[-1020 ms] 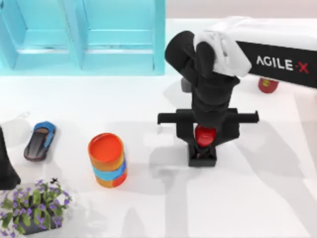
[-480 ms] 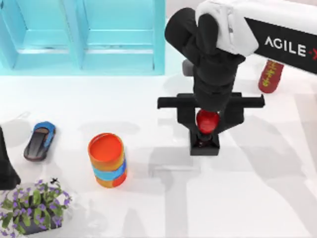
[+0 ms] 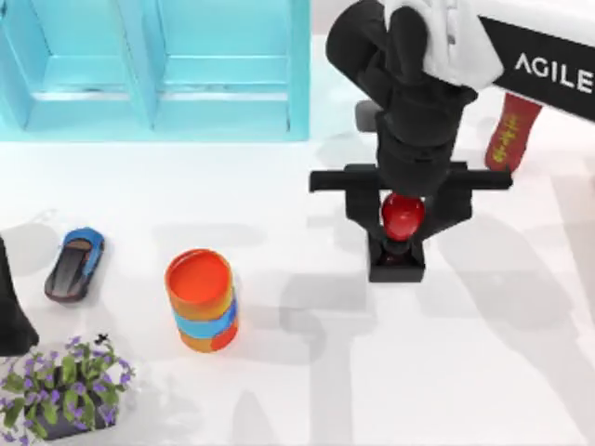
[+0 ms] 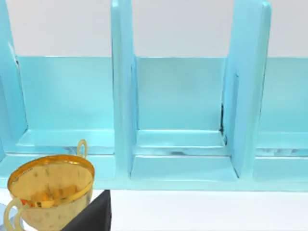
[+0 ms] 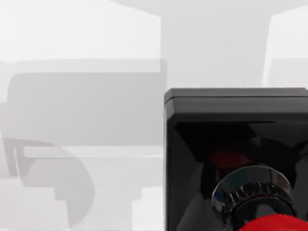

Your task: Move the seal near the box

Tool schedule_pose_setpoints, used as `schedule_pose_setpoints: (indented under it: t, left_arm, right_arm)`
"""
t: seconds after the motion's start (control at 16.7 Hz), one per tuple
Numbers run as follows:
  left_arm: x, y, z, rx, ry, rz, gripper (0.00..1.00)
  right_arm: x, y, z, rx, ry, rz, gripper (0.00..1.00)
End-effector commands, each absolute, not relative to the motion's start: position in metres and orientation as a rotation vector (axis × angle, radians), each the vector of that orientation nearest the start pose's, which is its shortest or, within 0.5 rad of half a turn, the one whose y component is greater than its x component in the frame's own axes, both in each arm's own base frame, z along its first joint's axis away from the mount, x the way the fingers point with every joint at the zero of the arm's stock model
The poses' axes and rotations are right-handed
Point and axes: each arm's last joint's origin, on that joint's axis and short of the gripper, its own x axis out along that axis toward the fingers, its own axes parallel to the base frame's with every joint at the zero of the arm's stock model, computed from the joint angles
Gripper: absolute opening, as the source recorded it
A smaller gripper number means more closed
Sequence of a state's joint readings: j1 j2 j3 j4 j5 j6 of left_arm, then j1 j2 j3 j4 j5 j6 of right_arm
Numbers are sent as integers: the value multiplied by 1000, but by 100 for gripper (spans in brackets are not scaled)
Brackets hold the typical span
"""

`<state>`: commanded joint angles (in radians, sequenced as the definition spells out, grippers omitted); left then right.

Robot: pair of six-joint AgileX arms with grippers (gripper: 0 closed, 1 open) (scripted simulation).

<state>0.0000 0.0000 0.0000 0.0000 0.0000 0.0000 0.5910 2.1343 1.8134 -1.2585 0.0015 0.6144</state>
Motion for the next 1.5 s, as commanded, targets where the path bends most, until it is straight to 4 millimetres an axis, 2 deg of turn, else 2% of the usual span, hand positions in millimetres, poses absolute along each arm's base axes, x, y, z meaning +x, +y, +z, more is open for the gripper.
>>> schedule_pose_setpoints:
  t: [0.12,0.36,0.54,0.66,0.78,1.08,1.5]
  left_arm:
    - [106,-1,160,0,0,0,100]
    - [106,-1,160,0,0,0,100]
    - [106,-1,160,0,0,0,100]
    - [106,-1,160,0,0,0,100]
    - [106,-1,160,0,0,0,100]
    - [106,-1,160,0,0,0,100]
    - [106,-1,160,0,0,0,100]
  right_arm:
    - [356,209,216,8,1582,-16,0]
    - [376,130,250,8,1584,-15,0]
    - [378,67,276,7,1581,-10,0]
    - [374,42,288,8,1577,-9,0]
    - [372,34,292,8,1575,-8,0]
    - [373,35,287,5,1578,-9,0]
    - [373,35,246,8,1576,-9,0]
